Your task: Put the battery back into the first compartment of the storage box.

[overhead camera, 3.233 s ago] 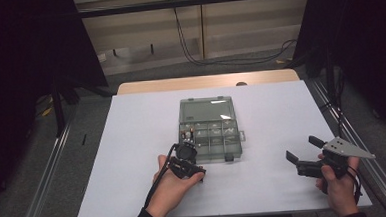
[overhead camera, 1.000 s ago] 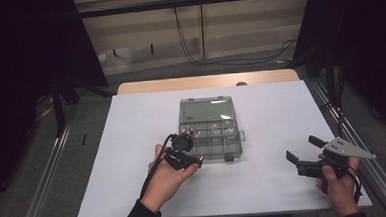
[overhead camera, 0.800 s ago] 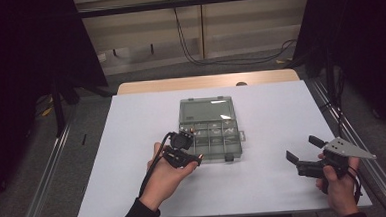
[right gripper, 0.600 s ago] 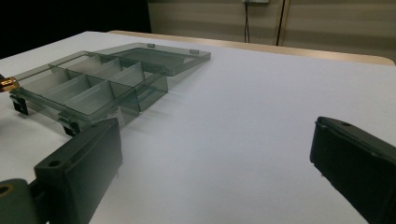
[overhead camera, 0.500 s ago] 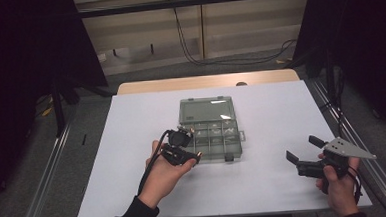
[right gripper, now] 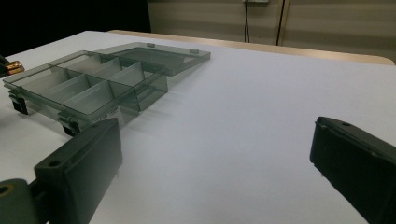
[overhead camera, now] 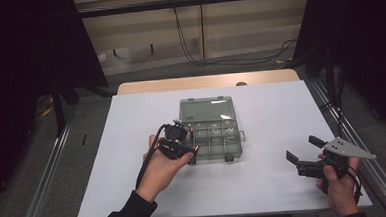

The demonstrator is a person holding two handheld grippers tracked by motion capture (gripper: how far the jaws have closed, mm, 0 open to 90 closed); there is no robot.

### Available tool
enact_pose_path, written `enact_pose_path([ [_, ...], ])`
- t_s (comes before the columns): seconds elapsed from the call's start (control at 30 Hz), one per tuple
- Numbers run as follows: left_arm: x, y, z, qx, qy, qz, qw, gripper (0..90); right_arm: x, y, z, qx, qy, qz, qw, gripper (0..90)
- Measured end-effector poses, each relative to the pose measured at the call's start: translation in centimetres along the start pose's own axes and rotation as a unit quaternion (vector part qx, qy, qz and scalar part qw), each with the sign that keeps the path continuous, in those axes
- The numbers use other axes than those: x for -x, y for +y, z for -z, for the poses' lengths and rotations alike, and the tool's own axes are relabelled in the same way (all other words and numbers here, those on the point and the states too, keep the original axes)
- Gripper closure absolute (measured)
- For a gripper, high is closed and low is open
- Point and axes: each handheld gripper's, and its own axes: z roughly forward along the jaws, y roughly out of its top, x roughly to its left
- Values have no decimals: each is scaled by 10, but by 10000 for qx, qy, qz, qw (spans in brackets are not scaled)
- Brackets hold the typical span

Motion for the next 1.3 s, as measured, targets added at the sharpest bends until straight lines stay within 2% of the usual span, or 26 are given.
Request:
enact_pose_path([
  [0.37,-9,10,4,80,-19,80,9999,776,0,0,0,-10,-3,-6,10000,18],
  [0.67,-16,19,6,114,49,148,9998,776,0,0,0,-8,-8,0,10000,18],
  [0.77,-19,22,6,80,67,145,9998,776,0,0,0,-27,-6,-25,10000,18],
  [0.93,-25,25,3,117,65,272,9995,776,1,0,0,-13,-9,-9,10000,18],
  [0.97,-27,25,2,71,54,223,9997,776,1,0,0,-13,-10,-9,10000,18],
  [1.3,-36,33,-1,107,113,305,9994,776,1,-1,0,-17,-4,-35,10000,18],
])
